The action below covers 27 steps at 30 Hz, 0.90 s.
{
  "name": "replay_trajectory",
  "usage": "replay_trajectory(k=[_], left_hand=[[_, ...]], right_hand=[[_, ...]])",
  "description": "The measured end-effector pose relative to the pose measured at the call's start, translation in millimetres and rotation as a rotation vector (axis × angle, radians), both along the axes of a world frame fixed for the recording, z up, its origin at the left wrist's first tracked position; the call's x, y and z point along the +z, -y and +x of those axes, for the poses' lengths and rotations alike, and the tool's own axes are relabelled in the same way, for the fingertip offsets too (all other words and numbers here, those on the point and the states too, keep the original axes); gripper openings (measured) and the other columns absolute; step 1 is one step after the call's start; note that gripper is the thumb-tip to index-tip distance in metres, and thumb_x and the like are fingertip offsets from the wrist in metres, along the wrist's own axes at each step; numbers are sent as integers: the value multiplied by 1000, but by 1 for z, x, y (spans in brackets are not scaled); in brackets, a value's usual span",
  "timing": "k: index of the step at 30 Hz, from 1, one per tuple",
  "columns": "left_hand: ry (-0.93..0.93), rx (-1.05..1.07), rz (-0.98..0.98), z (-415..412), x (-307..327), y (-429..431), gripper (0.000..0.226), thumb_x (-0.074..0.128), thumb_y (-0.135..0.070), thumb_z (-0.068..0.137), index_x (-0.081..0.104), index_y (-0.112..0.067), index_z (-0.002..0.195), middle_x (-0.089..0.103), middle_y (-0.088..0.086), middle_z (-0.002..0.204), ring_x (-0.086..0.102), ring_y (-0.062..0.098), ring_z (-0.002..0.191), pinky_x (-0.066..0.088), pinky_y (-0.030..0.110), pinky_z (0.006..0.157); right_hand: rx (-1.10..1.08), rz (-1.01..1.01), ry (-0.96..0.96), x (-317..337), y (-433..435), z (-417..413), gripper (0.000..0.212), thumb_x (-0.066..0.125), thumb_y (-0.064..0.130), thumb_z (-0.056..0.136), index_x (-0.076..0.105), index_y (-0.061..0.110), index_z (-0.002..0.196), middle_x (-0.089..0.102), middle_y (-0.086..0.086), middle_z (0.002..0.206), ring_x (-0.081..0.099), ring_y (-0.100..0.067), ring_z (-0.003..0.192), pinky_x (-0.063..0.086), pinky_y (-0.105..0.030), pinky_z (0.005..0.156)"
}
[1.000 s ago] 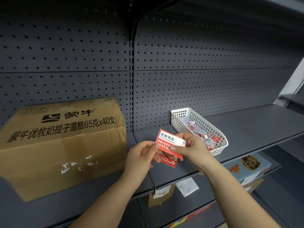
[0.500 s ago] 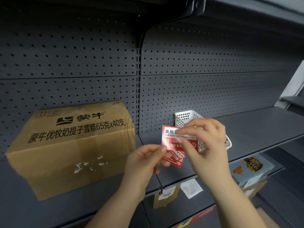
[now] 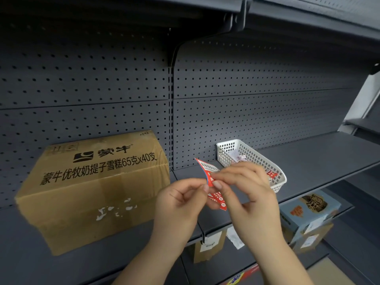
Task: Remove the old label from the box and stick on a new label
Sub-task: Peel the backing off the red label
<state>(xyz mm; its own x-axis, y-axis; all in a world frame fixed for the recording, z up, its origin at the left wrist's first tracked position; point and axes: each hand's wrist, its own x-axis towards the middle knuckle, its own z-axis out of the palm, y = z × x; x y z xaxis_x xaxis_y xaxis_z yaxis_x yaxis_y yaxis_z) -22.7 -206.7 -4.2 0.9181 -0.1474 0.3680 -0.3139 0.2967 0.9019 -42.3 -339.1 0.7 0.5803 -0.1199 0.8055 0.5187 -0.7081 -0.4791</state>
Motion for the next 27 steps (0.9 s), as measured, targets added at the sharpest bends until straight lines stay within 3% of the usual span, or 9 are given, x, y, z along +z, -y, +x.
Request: replay_trajectory(k=[4, 7, 10, 13, 16, 19, 22, 27], left_hand=[[70, 23, 92, 1, 2, 3, 35, 63, 4, 87, 78, -21, 67, 72, 4, 52, 67, 8, 49, 49, 10, 58], [133, 77, 219, 6, 1, 3, 39, 64, 5, 88, 77, -27, 69, 74, -1, 57, 68, 5, 54, 50, 10, 58], [323, 187, 450, 9, -4, 4, 14, 66, -20, 85, 76, -30, 81, 76, -12, 76, 71, 4, 66, 56, 17, 61], [403, 209, 555, 10, -7, 5, 17, 57, -36, 85, 71, -28, 91, 74, -15, 80, 69, 3, 72, 54, 16, 59], [454, 201, 578, 8, -7, 10, 20, 52, -38, 87, 67, -28, 94, 72, -14, 71, 66, 2, 69, 50, 14, 56], [554, 215, 630, 8, -8, 13, 18, 50, -36, 90, 67, -27, 91, 70, -9, 69, 63, 9, 63, 50, 28, 52], [711, 291, 707, 10, -6, 18, 20, 53, -30, 88, 70, -20, 85, 69, -6, 64, 60, 10, 54, 48, 33, 45], [776, 318, 739, 13, -9, 25, 20, 55, -27, 85, 70, -18, 76, 68, -7, 62, 63, 12, 56, 46, 29, 48]], right_hand=[[10, -19, -11, 4, 3, -5, 10, 67, 16, 82, 75, 19, 88, 70, 9, 89, 59, -20, 95, 34, -12, 91], [13, -22, -75, 3, 9, -5, 14, 70, 16, 80, 75, 23, 92, 70, 9, 90, 56, -21, 98, 32, -9, 91], [-2, -33, -120, -1, 14, -6, 16, 71, 17, 79, 76, 23, 94, 70, 11, 90, 53, -20, 100, 31, -7, 91], [-3, -29, -139, -4, 19, -8, 15, 70, 21, 81, 76, 24, 93, 70, 13, 89, 53, -18, 100, 32, -8, 91], [-10, -11, -149, -4, 24, -11, 15, 69, 26, 80, 76, 25, 93, 70, 13, 89, 53, -16, 100, 34, -10, 90], [-53, -18, -130, -5, 29, -13, 16, 73, 21, 76, 77, 25, 91, 71, 12, 86, 56, -16, 98, 35, -9, 88], [-72, -19, -112, -7, 32, -14, 14, 70, 25, 77, 77, 24, 89, 71, 11, 84, 57, -16, 95, 36, -11, 87], [-99, 5, -107, -11, 37, -18, 16, 65, 28, 77, 78, 25, 86, 71, 13, 82, 58, -14, 92, 38, -14, 87]])
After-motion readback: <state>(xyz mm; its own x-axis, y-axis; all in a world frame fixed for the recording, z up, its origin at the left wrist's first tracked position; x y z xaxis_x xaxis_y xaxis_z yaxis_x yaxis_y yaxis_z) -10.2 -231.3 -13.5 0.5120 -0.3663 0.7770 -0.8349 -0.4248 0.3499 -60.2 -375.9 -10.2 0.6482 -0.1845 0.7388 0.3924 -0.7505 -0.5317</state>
